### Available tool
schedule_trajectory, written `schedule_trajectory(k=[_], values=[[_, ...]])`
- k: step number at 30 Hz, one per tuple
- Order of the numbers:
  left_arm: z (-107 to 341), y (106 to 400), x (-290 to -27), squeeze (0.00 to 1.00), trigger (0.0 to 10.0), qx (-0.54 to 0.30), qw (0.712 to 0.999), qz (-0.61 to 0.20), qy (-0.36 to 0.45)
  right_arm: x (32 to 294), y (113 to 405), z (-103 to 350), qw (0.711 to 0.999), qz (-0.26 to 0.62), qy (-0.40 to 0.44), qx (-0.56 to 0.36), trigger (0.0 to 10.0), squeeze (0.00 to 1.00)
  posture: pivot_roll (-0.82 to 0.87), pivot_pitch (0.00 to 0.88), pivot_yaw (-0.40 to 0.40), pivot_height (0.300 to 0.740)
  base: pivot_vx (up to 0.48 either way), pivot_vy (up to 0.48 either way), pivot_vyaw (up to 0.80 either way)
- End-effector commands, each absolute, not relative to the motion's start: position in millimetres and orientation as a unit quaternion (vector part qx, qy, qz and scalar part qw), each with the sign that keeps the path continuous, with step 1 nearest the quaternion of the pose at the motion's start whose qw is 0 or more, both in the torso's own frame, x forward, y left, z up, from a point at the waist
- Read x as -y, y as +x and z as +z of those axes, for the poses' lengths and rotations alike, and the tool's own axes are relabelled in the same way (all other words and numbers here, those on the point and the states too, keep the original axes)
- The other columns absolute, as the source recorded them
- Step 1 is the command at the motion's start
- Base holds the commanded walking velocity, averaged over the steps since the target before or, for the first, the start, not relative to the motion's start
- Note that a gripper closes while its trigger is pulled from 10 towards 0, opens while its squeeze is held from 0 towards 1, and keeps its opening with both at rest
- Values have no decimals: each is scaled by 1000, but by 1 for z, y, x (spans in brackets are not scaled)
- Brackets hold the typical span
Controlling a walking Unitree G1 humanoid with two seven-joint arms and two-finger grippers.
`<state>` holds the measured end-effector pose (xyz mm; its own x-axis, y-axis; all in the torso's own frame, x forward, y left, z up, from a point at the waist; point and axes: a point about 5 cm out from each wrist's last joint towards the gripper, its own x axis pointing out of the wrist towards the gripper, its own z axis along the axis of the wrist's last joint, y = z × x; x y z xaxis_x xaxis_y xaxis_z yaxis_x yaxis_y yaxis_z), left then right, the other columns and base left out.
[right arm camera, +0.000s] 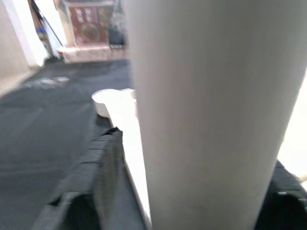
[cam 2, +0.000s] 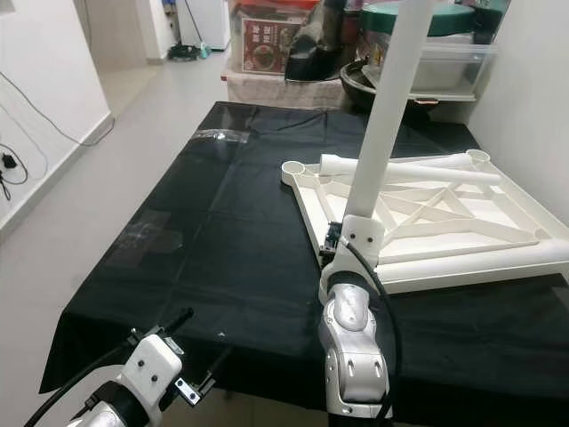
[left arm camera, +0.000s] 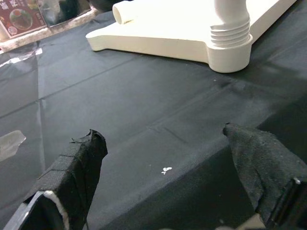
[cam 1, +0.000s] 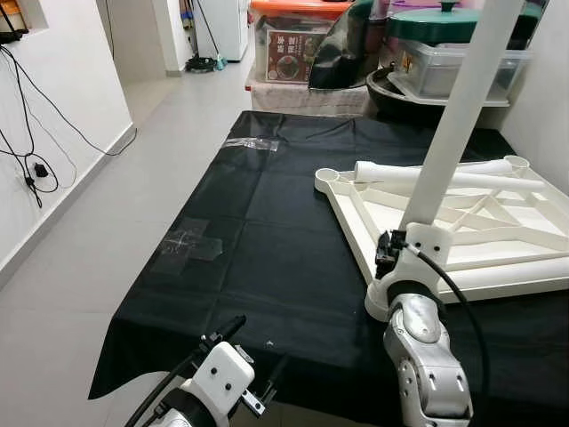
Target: Building children table
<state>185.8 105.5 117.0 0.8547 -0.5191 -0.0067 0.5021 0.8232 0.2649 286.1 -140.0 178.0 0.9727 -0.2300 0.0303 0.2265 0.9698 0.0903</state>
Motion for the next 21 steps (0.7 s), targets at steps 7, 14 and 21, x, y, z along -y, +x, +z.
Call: schedule_trajectory(k=[7, 14, 21], values=[[112, 185, -106, 0, 10000, 24, 953, -272, 135, 124, 274, 160, 996, -23, 82, -2, 10000, 0, 100, 36, -43, 740, 0, 0, 0], [112, 186, -107, 0, 10000, 23, 952, -273, 135, 135, 278, 156, 987, 117, 110, -13, 10000, 0, 92, 30, -37, 740, 0, 0, 0], [111, 186, -106, 0, 10000, 24, 952, -275, 136, 154, 298, 158, 949, 302, 82, -25, 10000, 0, 100, 18, -40, 740, 0, 0, 0]])
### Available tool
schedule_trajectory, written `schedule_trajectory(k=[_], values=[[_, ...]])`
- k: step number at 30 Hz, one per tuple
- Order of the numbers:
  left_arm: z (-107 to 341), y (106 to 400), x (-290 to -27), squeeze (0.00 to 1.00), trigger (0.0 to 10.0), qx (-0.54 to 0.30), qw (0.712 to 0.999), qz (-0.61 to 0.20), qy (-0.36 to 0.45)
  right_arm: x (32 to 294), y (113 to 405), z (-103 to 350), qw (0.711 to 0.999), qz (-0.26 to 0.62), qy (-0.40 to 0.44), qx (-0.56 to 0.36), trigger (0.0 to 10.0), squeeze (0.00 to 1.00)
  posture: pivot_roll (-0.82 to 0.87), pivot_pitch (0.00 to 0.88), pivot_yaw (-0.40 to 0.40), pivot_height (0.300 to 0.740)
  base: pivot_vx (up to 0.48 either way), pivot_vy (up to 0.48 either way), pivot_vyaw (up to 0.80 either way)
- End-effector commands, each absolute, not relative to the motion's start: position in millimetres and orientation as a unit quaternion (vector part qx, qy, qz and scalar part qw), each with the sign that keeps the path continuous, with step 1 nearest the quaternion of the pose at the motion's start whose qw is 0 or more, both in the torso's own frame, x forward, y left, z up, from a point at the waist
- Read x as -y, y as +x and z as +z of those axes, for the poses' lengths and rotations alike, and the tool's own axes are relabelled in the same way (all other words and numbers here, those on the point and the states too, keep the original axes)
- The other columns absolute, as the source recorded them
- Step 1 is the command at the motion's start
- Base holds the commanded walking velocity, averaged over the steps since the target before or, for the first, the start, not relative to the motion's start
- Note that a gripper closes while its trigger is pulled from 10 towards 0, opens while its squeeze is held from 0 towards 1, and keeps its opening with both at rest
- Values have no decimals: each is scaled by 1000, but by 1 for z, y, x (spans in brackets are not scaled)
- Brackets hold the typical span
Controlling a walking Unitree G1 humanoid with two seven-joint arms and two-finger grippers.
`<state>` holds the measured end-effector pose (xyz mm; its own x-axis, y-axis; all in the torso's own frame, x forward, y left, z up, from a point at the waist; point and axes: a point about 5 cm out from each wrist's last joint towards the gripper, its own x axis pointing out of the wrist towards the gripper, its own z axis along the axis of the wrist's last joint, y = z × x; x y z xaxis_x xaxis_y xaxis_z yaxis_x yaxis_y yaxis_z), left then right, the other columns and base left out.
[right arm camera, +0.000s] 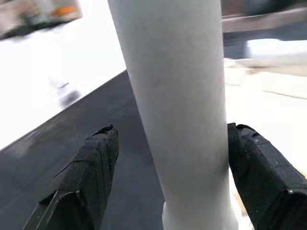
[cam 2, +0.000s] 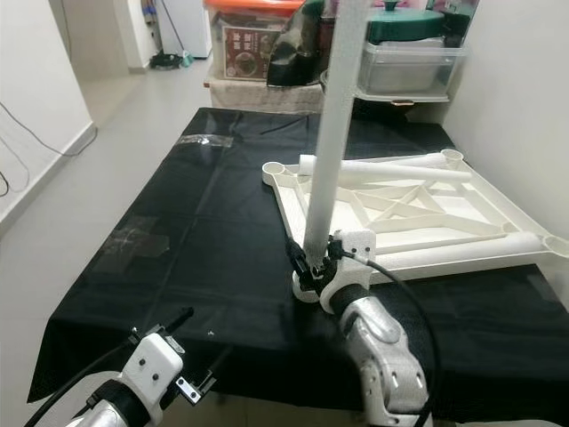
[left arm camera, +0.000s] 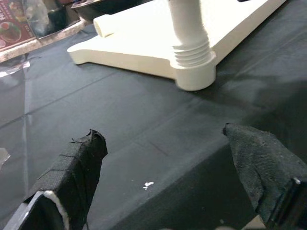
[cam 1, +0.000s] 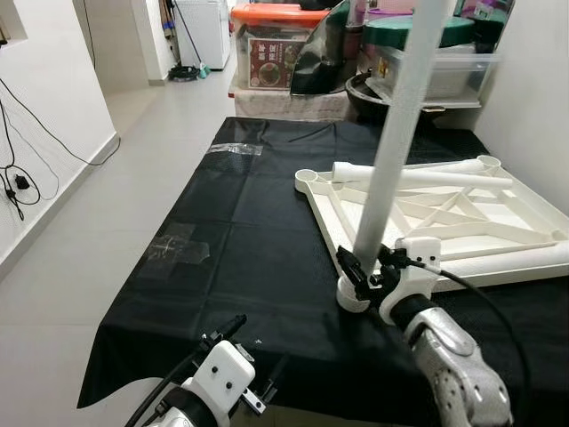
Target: Building children table
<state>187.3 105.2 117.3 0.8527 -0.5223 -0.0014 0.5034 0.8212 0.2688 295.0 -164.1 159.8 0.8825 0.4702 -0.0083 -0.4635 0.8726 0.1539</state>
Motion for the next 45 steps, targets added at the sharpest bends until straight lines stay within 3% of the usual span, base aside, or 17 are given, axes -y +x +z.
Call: schedule_trajectory(k=[1, 10, 12, 15, 18, 24, 26, 27, 31, 35, 36, 38, 39, 41, 42, 43, 45], values=[[111, 186, -106, 0, 10000, 24, 952, -275, 136, 154, 298, 158, 949, 302, 82, -25, 10000, 0, 100, 18, -40, 740, 0, 0, 0], [111, 184, -105, 0, 10000, 24, 951, -277, 136, 147, 328, 168, 898, 436, 40, -40, 10000, 0, 123, 17, -48, 740, 0, 0, 0], [112, 182, -105, 0, 10000, 24, 951, -277, 136, 138, 336, 174, 868, 493, 35, -48, 10000, 0, 131, 16, -52, 740, 0, 0, 0], [112, 181, -105, 0, 10000, 24, 951, -277, 135, 133, 338, 177, 850, 524, 32, -53, 10000, 0, 141, 22, -55, 740, 0, 0, 0], [113, 179, -105, 0, 10000, 24, 951, -277, 134, 121, 345, 188, 796, 602, 28, -54, 10000, 0, 153, 31, -59, 740, 0, 0, 0], [114, 178, -105, 0, 10000, 24, 951, -278, 134, 103, 349, 201, 761, 648, 31, -33, 10000, 0, 156, 35, -61, 740, 0, 0, 0], [114, 178, -105, 0, 10000, 24, 951, -278, 134, 98, 350, 203, 753, 657, 32, -26, 9333, 0, 156, 35, -61, 740, 0, 0, 0], [114, 178, -105, 0, 10000, 24, 951, -277, 134, 92, 350, 204, 749, 662, 34, -19, 0, 0, 161, 37, -60, 740, 0, 0, 0], [114, 179, -104, 0, 10000, 25, 951, -277, 134, 86, 349, 199, 751, 660, 35, -9, 0, 0, 160, 36, -64, 740, 0, 0, 0], [114, 180, -104, 0, 10000, 25, 951, -276, 134, 87, 344, 189, 769, 639, 33, -2, 0, 0, 147, 35, -62, 740, 0, 0, 0], [113, 181, -104, 0, 10000, 26, 951, -276, 134, 90, 344, 182, 797, 603, 32, -3, 0, 0, 140, 31, -58, 740, 0, 0, 0], [113, 181, -104, 0, 10000, 26, 951, -276, 134, 90, 344, 182, 797, 603, 32, -3, 0, 0, 140, 31, -58, 740, 0, 0, 0], [113, 181, -104, 0, 10000, 26, 952, -275, 134, 93, 344, 178, 831, 555, 34, 1, 0, 0, 137, 30, -59, 740, 0, 0, 0], [113, 181, -104, 0, 10000, 26, 952, -275, 134, 93, 344, 178, 831, 555, 34, 1, 0, 0, 137, 30, -59, 740, 0, 0, 0], [113, 182, -104, 0, 10000, 27, 952, -275, 135, 98, 346, 175, 868, 496, 34, 5, 0, 0, 131, 26, -58, 740, 0, 0, 0], [113, 182, -104, 0, 10000, 27, 952, -275, 135, 98, 346, 175, 868, 496, 34, 5, 0, 0, 131, 26, -58, 740, 0, 0, 0], [112, 185, -105, 0, 10000, 27, 953, -271, 136, 118, 342, 162, 975, 221, 32, -3, 0, 0, 115, 22, -52, 740, 0, 0, 0]])
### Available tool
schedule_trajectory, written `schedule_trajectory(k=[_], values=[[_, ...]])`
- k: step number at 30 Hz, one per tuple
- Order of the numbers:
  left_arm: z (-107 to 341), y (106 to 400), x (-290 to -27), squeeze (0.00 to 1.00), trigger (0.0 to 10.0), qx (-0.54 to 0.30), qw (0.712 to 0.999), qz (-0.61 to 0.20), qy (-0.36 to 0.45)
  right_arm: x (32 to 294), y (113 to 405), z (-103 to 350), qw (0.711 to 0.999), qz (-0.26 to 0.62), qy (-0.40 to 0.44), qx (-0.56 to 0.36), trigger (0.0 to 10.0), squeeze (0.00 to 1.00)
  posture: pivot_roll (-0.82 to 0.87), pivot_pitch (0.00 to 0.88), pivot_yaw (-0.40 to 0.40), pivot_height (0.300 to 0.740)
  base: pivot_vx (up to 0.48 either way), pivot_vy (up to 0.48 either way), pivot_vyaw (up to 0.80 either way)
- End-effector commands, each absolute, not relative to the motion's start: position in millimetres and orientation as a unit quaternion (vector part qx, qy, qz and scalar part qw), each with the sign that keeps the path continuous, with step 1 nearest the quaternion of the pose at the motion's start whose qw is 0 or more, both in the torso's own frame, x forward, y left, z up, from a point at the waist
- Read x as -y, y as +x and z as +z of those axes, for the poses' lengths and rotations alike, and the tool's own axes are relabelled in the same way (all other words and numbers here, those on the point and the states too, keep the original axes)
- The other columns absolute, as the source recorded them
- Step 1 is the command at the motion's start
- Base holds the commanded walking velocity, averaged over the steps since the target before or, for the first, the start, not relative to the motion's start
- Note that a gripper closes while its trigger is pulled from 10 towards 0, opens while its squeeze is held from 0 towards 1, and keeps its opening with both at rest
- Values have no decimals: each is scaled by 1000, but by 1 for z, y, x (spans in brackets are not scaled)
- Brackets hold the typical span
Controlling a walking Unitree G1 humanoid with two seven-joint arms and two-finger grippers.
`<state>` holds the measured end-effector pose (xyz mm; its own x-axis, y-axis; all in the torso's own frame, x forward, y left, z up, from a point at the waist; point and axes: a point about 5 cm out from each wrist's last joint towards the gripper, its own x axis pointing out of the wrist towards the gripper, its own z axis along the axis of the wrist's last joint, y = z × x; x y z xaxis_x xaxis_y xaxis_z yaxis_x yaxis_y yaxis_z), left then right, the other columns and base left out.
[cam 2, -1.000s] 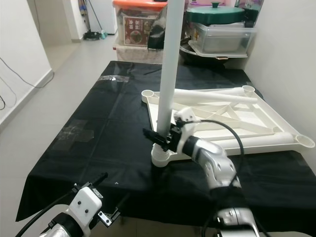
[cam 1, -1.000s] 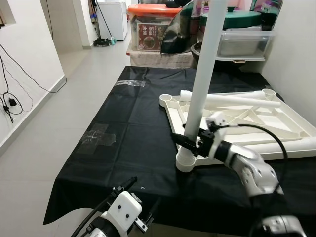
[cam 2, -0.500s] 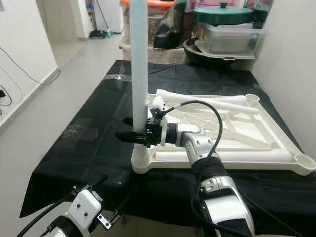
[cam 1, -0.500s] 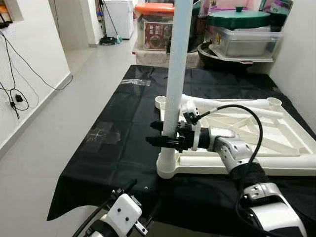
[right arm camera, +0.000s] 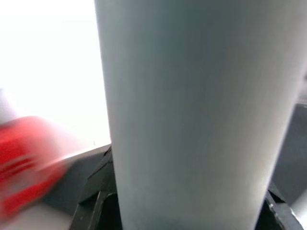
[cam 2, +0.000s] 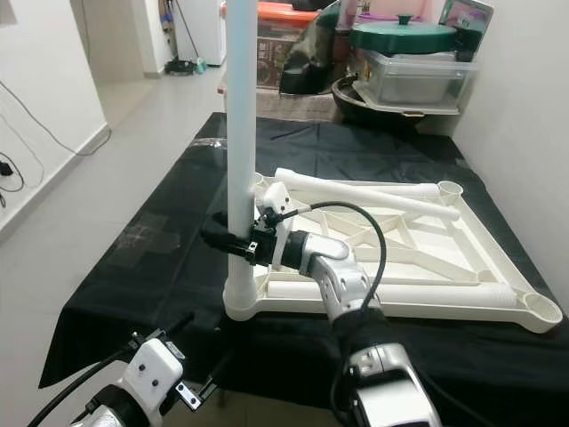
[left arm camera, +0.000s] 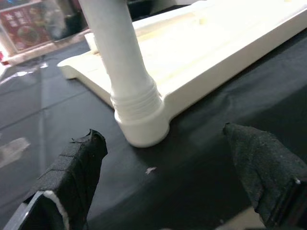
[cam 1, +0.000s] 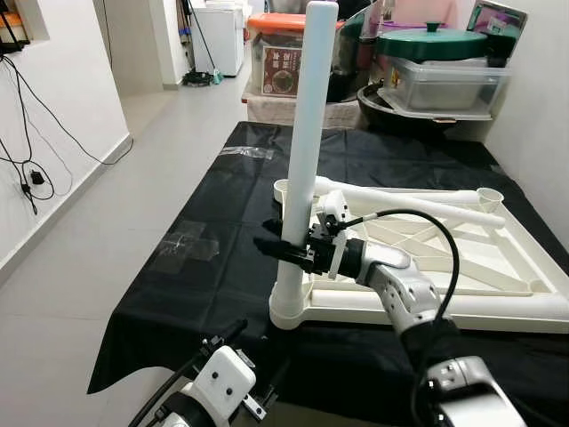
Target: Building children table
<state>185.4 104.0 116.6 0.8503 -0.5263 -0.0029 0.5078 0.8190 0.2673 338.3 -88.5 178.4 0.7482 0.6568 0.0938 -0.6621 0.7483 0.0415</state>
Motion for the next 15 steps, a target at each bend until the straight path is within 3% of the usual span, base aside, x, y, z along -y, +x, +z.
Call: schedule_trajectory(k=[1, 2, 5, 11, 14, 15], values=[[112, 186, -106, 0, 10000, 27, 953, -270, 136, 130, 332, 158, 993, 113, 22, -5, 0, 0, 115, 22, -52, 740, 0, 0, 0], [112, 186, -106, 0, 10000, 27, 953, -270, 136, 135, 322, 156, 999, 43, 23, -6, 0, 0, 110, 20, -51, 740, 0, 0, 0], [111, 187, -106, 0, 10000, 27, 953, -270, 137, 134, 312, 154, 999, -10, 40, -6, 0, 0, 109, 18, -49, 740, 0, 0, 0], [111, 188, -106, 0, 10000, 27, 952, -271, 138, 124, 305, 156, 995, -68, 71, -8, 0, 0, 114, 14, -49, 740, 0, 0, 0], [110, 189, -105, 0, 10000, 28, 952, -271, 138, 105, 307, 156, 989, -97, 109, -19, 0, 0, 112, 13, -52, 740, 0, 0, 0], [111, 189, -105, 0, 10000, 28, 952, -271, 138, 99, 309, 156, 988, -97, 121, -24, 10000, 0, 112, 13, -52, 740, 0, 0, 0]])
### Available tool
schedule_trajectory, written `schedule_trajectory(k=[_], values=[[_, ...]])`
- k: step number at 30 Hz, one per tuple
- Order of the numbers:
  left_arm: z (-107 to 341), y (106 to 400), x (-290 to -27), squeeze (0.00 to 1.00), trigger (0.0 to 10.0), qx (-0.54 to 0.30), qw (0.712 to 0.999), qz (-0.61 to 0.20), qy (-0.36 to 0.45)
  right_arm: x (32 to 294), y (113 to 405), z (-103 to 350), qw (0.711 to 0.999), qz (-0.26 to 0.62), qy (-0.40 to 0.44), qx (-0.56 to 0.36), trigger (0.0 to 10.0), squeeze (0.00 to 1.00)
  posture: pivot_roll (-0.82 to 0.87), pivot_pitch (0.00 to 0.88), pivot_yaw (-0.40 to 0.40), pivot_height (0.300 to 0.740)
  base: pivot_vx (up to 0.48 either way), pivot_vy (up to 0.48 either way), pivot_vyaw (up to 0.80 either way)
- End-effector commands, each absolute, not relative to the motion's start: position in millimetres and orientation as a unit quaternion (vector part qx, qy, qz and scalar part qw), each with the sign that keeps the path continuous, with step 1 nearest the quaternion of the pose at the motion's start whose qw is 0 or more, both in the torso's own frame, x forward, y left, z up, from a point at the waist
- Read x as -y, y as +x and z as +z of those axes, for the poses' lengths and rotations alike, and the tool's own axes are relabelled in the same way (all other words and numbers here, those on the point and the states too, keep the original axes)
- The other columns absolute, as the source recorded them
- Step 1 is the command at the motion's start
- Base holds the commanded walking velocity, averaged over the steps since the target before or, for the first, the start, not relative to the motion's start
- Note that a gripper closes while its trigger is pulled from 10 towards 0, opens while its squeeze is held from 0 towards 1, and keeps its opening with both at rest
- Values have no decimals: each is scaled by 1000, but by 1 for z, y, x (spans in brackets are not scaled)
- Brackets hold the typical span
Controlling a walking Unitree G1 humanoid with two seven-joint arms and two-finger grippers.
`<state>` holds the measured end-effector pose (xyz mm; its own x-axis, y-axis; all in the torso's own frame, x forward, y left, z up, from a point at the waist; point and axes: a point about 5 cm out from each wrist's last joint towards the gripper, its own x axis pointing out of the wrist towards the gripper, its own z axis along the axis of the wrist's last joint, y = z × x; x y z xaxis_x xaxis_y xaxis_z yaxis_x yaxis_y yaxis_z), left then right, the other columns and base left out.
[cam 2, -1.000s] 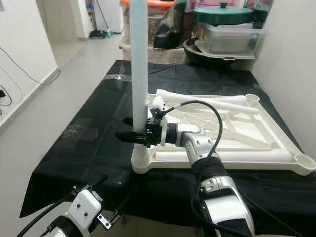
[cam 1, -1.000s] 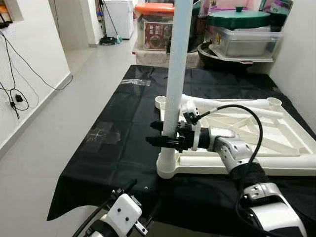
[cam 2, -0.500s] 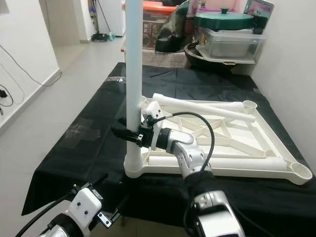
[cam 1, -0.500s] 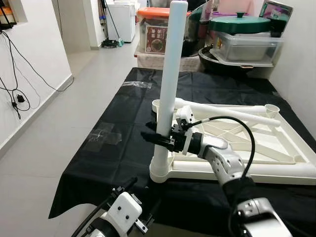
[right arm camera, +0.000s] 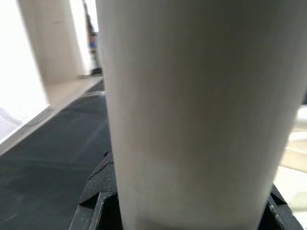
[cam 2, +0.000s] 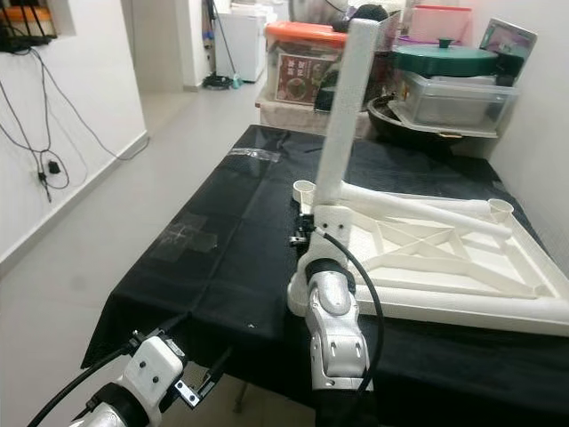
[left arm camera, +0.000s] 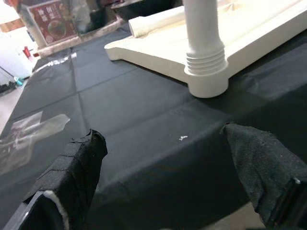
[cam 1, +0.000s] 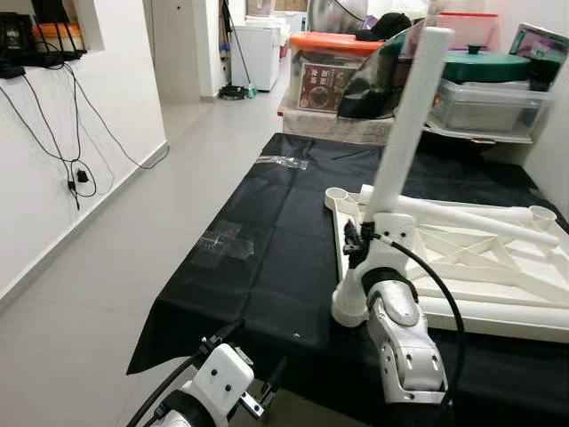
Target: Building children table
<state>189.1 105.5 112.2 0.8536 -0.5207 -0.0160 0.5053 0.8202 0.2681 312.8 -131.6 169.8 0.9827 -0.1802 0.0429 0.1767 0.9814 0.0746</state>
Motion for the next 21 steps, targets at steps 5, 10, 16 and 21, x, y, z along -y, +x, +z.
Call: schedule_trajectory(k=[5, 10, 16, 21], values=[[110, 189, -104, 0, 10000, 28, 953, -271, 137, 76, 309, 160, 990, -37, 135, -29, 10000, 1000, 109, 17, -58, 740, 0, 0, 0], [110, 189, -103, 0, 10000, 28, 953, -272, 134, 80, 316, 164, 986, 75, 152, -3, 10000, 0, 103, 18, -58, 740, 0, 0, 0], [109, 190, -102, 0, 10000, 29, 952, -273, 133, 104, 334, 160, 969, 215, 123, -10, 10000, 0, 101, 13, -58, 740, 0, 0, 0], [109, 190, -102, 0, 10000, 29, 952, -274, 132, 118, 342, 167, 930, 350, 106, -26, 10000, 0, 107, 2, -61, 740, 0, 0, 0]])
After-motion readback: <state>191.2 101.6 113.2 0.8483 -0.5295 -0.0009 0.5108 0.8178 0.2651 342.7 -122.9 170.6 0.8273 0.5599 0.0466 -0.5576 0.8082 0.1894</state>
